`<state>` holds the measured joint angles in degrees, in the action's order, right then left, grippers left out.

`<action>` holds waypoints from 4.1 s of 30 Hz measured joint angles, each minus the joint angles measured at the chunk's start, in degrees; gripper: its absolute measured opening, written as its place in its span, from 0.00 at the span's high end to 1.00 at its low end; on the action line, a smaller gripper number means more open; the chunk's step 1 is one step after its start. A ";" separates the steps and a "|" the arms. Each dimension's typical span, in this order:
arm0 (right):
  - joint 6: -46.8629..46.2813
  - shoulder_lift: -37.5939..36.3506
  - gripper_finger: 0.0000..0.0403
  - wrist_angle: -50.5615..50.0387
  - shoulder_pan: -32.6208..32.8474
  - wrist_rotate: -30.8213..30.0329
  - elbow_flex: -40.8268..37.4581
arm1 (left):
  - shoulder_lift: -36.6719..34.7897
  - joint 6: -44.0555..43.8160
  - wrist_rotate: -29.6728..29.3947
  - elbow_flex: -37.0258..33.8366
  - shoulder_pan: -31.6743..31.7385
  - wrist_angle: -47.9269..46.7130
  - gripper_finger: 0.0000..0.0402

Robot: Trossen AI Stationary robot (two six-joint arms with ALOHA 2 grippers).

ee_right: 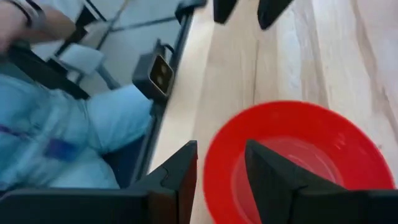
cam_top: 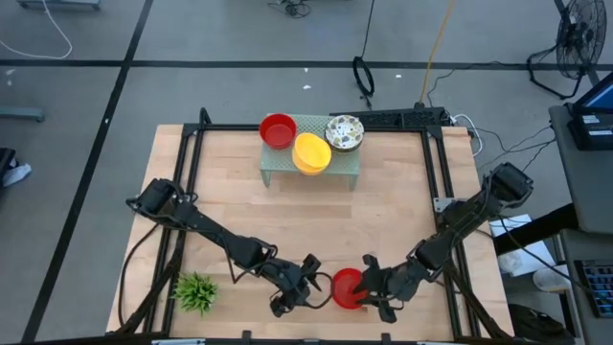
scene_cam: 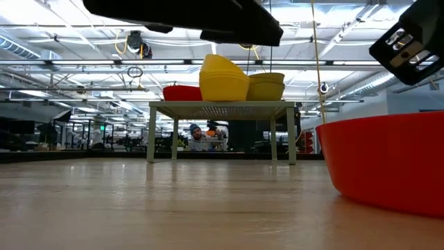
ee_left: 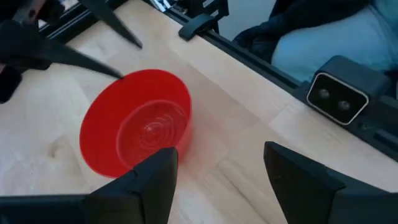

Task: Pick & Place Mini bowls
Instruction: Stack the red bowl on the red bowl on the shelf

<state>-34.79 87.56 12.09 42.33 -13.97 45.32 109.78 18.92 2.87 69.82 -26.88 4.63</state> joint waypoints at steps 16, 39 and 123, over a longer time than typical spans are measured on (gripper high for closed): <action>19.50 0.04 0.69 -8.77 -3.96 -12.97 0.04 | -0.31 -5.98 -1.79 0.00 -4.59 0.34 0.39; 8.20 5.49 0.69 -13.77 -8.34 -5.22 0.04 | -0.31 -7.68 -2.04 0.00 -6.64 0.38 0.39; 32.42 13.77 0.70 -21.48 -38.50 11.17 27.76 | -29.05 -45.08 -28.85 0.02 -2.67 -42.87 0.39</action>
<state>-2.37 101.33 -9.39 3.83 -2.81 73.08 80.73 -26.16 -25.98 69.84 -29.54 -38.24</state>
